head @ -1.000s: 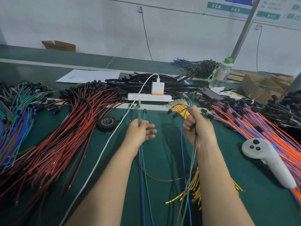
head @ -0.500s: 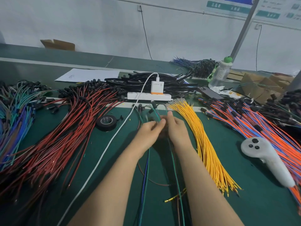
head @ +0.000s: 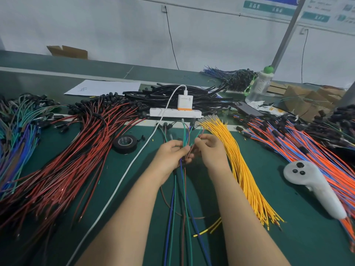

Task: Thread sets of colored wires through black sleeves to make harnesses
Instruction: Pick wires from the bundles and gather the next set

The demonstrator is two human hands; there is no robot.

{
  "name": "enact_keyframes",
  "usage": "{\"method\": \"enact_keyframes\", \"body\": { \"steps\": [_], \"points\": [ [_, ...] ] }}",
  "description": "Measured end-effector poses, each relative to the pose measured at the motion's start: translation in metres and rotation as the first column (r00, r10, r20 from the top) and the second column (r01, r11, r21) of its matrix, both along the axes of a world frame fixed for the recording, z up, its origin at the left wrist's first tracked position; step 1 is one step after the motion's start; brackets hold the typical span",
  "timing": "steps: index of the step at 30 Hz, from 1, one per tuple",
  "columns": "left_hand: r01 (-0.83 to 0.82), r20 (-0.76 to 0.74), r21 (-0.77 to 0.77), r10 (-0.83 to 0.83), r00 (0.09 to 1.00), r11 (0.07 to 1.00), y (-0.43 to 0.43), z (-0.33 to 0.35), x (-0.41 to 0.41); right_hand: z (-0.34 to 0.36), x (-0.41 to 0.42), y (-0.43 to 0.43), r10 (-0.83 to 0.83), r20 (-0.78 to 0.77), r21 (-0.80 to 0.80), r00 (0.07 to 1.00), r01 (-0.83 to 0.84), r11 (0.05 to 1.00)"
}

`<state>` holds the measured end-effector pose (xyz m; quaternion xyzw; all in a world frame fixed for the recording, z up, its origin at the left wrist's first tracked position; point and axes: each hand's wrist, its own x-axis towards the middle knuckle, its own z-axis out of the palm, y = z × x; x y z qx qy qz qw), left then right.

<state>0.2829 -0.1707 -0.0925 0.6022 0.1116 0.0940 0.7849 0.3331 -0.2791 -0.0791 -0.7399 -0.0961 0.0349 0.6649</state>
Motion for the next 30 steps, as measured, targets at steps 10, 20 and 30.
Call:
{"method": "enact_keyframes", "body": {
  "steps": [10,20,30],
  "points": [
    [-0.045,0.018,-0.028,0.046,0.999,0.999,-0.004,0.001,-0.001,-0.006,-0.003,0.006,-0.088,0.090,-0.145,0.992,0.101,0.984],
    [0.024,0.000,0.059,-0.024,1.000,0.998,-0.005,0.008,-0.006,0.004,-0.005,-0.002,0.067,-0.069,0.065,0.995,-0.063,0.996],
    [-0.010,-0.028,-0.008,0.010,1.000,1.000,-0.003,0.006,-0.001,0.003,-0.005,0.003,-0.013,-0.035,0.021,0.999,0.014,1.000]
  ]
}}
